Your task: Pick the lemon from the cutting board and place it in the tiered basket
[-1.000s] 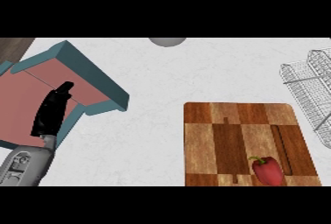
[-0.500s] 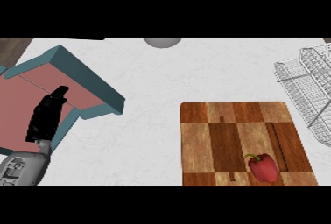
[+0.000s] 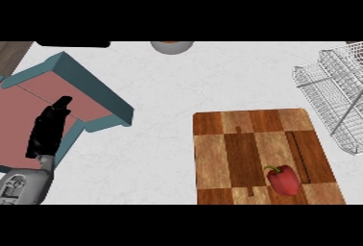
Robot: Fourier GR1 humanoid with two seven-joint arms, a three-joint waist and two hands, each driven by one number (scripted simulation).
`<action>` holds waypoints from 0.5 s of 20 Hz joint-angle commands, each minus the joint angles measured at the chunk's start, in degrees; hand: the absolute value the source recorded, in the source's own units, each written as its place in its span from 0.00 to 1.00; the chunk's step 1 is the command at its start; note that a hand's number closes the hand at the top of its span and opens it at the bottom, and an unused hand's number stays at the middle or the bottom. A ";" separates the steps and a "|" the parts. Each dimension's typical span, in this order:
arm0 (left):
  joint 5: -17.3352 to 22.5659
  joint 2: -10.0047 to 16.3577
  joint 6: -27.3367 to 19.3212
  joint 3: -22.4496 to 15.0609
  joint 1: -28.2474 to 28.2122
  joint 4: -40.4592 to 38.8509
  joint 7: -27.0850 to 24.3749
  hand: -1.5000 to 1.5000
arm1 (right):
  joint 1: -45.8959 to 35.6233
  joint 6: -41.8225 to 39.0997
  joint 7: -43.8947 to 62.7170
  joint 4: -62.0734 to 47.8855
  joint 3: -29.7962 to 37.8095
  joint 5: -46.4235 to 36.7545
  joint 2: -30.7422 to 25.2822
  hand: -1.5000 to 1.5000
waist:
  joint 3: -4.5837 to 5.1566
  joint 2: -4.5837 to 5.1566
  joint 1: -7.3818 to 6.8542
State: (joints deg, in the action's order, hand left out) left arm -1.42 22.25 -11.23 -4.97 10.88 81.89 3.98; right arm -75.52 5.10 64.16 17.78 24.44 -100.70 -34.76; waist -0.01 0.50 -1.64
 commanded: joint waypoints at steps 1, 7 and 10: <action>-1.81 -1.46 -0.91 -1.05 -3.01 -0.01 -3.14 0.50 | 1.15 2.05 3.53 1.31 3.12 3.25 -0.81 1.00 | -0.01 -0.09 0.28; -0.40 -0.57 1.04 1.84 -1.55 -3.24 -3.68 0.50 | 5.24 4.37 -0.36 3.62 7.75 9.02 0.22 1.00 | 0.01 -0.24 1.34; -2.06 -1.97 -0.76 -0.39 -1.62 0.23 -1.11 0.50 | 8.60 11.66 4.82 5.56 12.90 12.27 1.71 0.00 | -0.11 -0.10 1.06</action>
State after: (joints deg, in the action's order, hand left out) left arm -2.08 21.68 -10.81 -4.09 9.16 81.70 2.31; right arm -70.54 10.44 61.64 22.56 32.91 -92.12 -34.37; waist 0.45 0.05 -0.88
